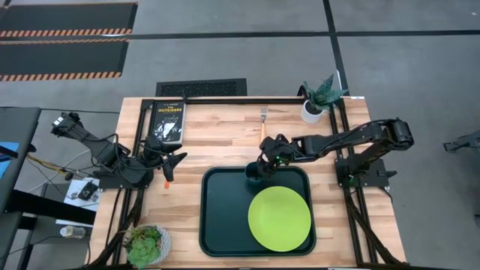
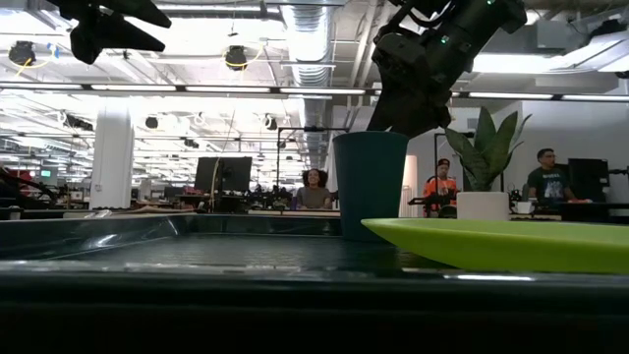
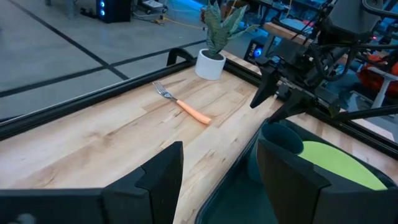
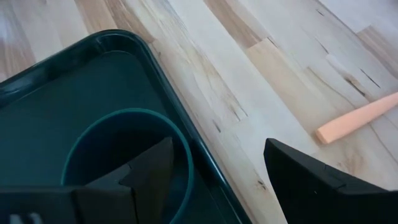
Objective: Pick and place plate/cup/fork/spoon on tray
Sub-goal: Put the dark blue cup on the black serving tray to the top right of the light green plate
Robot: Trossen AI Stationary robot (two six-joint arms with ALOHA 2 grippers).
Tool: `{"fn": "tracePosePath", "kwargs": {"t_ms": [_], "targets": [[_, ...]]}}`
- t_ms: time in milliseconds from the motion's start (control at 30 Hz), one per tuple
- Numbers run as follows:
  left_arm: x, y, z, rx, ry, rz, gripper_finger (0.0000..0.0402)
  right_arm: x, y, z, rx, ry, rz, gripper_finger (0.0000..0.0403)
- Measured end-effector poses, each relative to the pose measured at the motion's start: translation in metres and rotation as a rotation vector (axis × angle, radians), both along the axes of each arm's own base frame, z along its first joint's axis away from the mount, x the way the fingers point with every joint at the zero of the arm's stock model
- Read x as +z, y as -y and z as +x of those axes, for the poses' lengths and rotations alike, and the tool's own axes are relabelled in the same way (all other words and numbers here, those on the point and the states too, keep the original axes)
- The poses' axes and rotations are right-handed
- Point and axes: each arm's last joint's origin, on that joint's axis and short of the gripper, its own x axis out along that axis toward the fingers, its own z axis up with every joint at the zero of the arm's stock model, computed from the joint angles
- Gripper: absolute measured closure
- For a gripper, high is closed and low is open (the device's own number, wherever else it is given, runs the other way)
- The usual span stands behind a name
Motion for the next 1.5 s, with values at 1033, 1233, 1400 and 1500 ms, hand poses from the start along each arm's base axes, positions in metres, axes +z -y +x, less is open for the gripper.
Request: {"fn": "tracePosePath", "kwargs": {"t_ms": [1033, 1233, 1400, 1500], "targets": [[-0.0003, 0.0006, 0.0002, -0.021, -0.007, -0.010, 0.0209, 0.0000, 0.0000, 0.0000, 0.000, 0.000, 0.000, 0.0127], [-0.0003, 0.0006, 0.0002, -0.021, -0.007, -0.011, 0.0209, 0.0000, 0.0000, 0.0000, 0.000, 0.000, 0.000, 0.0127], [-0.0004, 0.0007, 0.0002, -0.023, -0.008, -0.012, 0.0209, 0.0000, 0.0000, 0.0000, 0.000, 0.001, 0.001, 0.0127], [-0.0004, 0.0007, 0.0002, -0.023, -0.008, -0.012, 0.0209, 0.0000, 0.0000, 0.0000, 0.000, 0.000, 0.001, 0.0127]]}}
